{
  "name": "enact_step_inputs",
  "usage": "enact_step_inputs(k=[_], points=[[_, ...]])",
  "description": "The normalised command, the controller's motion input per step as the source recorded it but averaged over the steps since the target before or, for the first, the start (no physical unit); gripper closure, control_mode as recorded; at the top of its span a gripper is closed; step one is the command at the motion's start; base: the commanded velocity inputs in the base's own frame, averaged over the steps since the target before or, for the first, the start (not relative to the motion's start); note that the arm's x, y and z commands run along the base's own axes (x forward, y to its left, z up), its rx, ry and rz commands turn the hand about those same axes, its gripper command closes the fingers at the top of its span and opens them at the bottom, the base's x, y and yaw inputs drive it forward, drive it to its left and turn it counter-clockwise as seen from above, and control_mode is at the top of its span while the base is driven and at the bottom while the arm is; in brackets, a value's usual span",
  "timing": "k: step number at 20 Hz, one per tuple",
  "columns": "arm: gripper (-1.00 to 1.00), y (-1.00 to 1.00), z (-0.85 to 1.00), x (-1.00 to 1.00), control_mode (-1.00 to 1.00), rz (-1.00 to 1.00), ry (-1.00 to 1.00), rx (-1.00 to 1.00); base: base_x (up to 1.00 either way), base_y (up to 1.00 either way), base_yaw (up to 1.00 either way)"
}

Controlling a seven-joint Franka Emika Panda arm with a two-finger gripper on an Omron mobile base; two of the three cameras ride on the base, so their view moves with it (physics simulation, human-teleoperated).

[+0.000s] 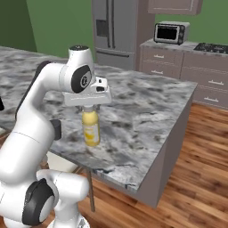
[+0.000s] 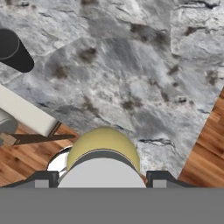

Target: There is a wine glass and glass cup on the dining counter. Place the wine bottle next to the wine glass and the juice bottle next to the glass cup.

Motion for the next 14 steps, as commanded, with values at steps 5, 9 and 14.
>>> enact_step_inputs(k=[5, 9, 14], points=[[1.0, 0.0, 0.0, 0.0, 1.0, 0.0, 0.0, 0.0, 0.01, 0.11, 0.0], [1.0, 0.0, 0.0, 0.0, 1.0, 0.0, 0.0, 0.0, 0.0, 0.03, 0.0], [1.0, 0.06, 0.0, 0.15, -1.0, -0.03, -0.03, 0.0, 0.0, 0.03, 0.0]])
